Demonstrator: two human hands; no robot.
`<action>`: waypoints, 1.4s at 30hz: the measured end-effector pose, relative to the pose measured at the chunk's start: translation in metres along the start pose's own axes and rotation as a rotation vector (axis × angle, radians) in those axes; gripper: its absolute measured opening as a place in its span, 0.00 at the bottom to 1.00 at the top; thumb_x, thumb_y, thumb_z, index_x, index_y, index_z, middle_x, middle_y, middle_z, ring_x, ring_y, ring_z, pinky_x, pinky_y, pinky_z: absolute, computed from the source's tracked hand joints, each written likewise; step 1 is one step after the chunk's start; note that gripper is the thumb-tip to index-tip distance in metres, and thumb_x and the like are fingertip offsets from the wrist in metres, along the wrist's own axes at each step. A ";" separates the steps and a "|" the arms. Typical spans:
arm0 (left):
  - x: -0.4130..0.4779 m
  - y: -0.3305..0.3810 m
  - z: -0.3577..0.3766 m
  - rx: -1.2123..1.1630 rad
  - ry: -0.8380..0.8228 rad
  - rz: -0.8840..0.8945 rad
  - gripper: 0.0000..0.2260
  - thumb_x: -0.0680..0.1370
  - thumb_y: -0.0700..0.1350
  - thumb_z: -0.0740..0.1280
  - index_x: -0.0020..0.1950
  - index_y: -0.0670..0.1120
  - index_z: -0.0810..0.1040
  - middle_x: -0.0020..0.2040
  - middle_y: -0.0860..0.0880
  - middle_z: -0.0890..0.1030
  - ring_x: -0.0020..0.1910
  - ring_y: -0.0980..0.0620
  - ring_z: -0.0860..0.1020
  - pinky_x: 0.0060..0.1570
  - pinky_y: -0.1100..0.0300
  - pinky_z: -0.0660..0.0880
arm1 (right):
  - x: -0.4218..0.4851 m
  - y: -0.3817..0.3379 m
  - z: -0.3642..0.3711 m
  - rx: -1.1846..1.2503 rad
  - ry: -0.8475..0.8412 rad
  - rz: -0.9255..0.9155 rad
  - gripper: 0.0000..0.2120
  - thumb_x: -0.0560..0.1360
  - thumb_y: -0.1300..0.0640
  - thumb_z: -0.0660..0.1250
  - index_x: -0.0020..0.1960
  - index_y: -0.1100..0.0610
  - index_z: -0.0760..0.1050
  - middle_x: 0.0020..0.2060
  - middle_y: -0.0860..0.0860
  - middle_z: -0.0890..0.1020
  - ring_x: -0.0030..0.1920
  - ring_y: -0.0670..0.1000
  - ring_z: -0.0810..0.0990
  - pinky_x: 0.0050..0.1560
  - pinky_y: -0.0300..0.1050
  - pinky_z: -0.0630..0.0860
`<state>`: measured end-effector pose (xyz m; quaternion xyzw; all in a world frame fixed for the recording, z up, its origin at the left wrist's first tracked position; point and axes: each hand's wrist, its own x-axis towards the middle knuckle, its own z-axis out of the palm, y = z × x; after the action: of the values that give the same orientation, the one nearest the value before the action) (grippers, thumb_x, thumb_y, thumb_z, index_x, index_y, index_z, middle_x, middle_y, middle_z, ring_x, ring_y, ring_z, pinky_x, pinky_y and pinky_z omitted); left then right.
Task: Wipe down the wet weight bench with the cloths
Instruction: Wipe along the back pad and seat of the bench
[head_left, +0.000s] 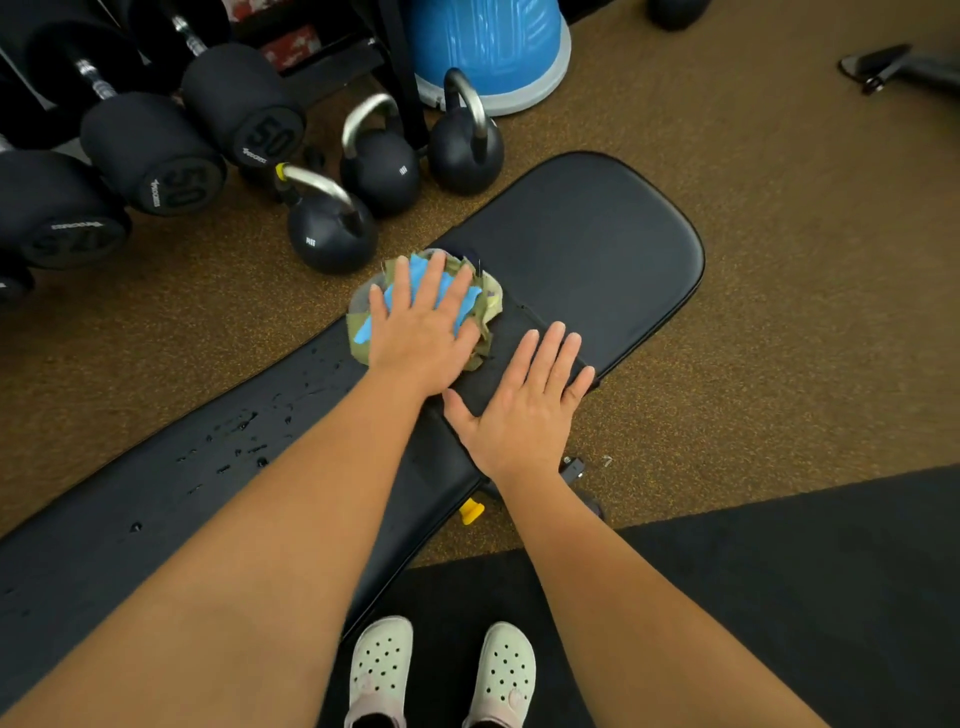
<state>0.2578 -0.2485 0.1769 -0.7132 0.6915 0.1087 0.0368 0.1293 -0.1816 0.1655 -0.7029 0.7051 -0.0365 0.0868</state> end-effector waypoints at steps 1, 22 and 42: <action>0.000 0.011 0.000 -0.012 0.008 -0.033 0.28 0.80 0.60 0.46 0.78 0.58 0.42 0.80 0.51 0.41 0.77 0.39 0.39 0.72 0.36 0.43 | 0.000 0.000 0.002 0.000 0.000 0.004 0.54 0.69 0.25 0.49 0.78 0.65 0.46 0.77 0.64 0.44 0.77 0.63 0.38 0.74 0.65 0.40; -0.024 -0.036 0.003 0.110 -0.021 0.624 0.27 0.78 0.61 0.44 0.78 0.60 0.51 0.80 0.55 0.48 0.78 0.45 0.43 0.73 0.40 0.45 | -0.013 0.007 0.001 0.048 -0.011 0.026 0.58 0.68 0.21 0.48 0.77 0.66 0.39 0.77 0.62 0.40 0.77 0.59 0.35 0.76 0.58 0.41; 0.011 -0.036 0.001 -0.068 0.039 -0.085 0.27 0.81 0.58 0.50 0.78 0.60 0.45 0.80 0.47 0.50 0.75 0.36 0.55 0.70 0.38 0.59 | -0.009 0.003 -0.003 -0.006 -0.052 0.066 0.57 0.67 0.20 0.43 0.78 0.62 0.38 0.77 0.60 0.37 0.76 0.59 0.32 0.76 0.57 0.38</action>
<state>0.2936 -0.2573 0.1699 -0.7448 0.6571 0.1165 0.0033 0.1256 -0.1725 0.1681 -0.6800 0.7256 -0.0133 0.1044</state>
